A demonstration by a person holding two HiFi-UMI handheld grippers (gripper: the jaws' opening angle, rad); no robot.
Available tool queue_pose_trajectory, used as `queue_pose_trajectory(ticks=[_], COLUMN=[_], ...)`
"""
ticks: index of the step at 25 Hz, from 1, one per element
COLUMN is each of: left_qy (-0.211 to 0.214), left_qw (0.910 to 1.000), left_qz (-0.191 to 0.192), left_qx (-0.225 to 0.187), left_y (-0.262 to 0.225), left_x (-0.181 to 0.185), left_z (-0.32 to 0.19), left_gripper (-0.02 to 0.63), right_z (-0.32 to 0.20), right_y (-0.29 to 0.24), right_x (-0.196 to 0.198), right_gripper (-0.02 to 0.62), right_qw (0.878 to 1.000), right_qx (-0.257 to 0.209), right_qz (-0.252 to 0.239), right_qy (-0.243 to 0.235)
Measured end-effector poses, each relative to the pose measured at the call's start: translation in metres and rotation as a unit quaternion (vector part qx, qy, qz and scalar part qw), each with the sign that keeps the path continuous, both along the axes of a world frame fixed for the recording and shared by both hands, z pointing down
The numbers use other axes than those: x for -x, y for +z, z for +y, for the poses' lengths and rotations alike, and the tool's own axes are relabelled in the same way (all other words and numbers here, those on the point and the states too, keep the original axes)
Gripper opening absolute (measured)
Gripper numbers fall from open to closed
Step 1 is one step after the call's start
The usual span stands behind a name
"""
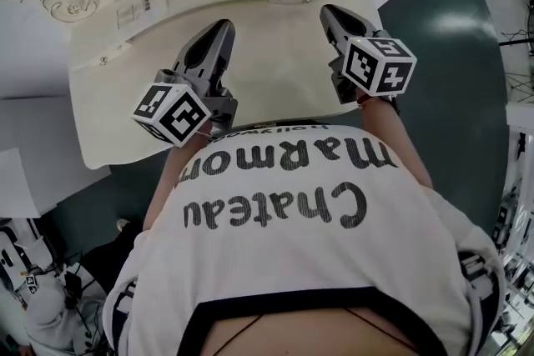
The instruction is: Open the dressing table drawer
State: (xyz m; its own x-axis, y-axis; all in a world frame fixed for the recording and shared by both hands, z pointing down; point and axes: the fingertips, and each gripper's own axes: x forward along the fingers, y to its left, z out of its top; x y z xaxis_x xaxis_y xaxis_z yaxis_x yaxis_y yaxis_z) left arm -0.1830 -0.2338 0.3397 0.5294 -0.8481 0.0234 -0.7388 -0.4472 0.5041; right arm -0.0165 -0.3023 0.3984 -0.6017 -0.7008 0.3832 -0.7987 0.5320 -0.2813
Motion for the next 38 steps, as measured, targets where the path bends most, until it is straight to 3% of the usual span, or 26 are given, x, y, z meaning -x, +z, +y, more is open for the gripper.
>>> queue_pose_trajectory(ticks=[5, 12, 17, 18, 20, 33, 38], left_qy=[0.009, 0.007, -0.001, -0.003, -0.007, -0.021, -0.025], left_qw=[0.9998, 0.9997, 0.9997, 0.9997, 0.9997, 0.9990, 0.9989], left_qz=[0.007, 0.014, 0.016, 0.016, 0.016, 0.023, 0.020], left_qx=[0.014, 0.016, 0.017, 0.018, 0.019, 0.031, 0.033], left_y=[0.014, 0.016, 0.018, 0.018, 0.019, 0.030, 0.033], left_x=[0.010, 0.021, 0.033, 0.035, 0.039, 0.049, 0.051], left_z=[-0.010, -0.013, -0.012, -0.011, -0.011, -0.012, -0.015], left_gripper=[0.023, 0.023, 0.023, 0.023, 0.023, 0.023, 0.023], right_z=[-0.006, -0.007, -0.017, -0.019, -0.023, -0.062, -0.069], right_y=[0.037, 0.089, 0.098, 0.098, 0.099, 0.096, 0.099], right_x=[0.003, 0.001, 0.007, 0.009, 0.014, 0.018, 0.022], right_gripper=[0.032, 0.034, 0.045, 0.069, 0.177, 0.179, 0.178], right_qw=[0.999, 0.990, 0.988, 0.988, 0.988, 0.988, 0.990], right_qx=[0.049, 0.105, 0.091, 0.089, 0.090, 0.064, 0.074], right_qz=[0.019, 0.090, 0.126, 0.128, 0.128, 0.136, 0.115], right_qy=[0.010, 0.007, 0.003, 0.002, -0.003, 0.029, 0.039])
